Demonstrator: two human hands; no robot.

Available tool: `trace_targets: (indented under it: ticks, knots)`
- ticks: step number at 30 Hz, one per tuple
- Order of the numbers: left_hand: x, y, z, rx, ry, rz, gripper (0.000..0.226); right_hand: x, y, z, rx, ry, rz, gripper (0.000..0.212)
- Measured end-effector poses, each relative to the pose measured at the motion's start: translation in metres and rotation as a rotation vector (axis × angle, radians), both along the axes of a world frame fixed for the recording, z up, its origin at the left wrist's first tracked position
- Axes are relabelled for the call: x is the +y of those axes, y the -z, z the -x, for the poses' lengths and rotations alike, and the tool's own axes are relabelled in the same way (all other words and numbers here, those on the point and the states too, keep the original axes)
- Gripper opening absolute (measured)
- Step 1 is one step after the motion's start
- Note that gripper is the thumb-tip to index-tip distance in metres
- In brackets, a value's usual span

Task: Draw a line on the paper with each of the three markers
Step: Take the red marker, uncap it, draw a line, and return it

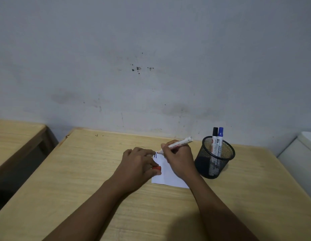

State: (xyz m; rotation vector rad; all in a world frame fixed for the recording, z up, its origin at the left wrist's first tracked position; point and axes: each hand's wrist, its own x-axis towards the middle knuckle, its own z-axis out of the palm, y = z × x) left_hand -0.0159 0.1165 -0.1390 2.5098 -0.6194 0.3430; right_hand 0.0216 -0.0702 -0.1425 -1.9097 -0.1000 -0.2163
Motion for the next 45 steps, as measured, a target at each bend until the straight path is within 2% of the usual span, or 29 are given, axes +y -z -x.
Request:
trace_targets:
  ticks: [20, 45]
  knots:
    - [-0.002, -0.011, 0.003, 0.092, -0.024, -0.036, 0.029, 0.000, -0.001, -0.001, 0.020, 0.020, 0.017, 0.023]
    - [-0.003, -0.013, 0.006, 0.089, -0.027, -0.007, 0.025, -0.001, 0.000, -0.003, 0.025, 0.014, 0.026, 0.020]
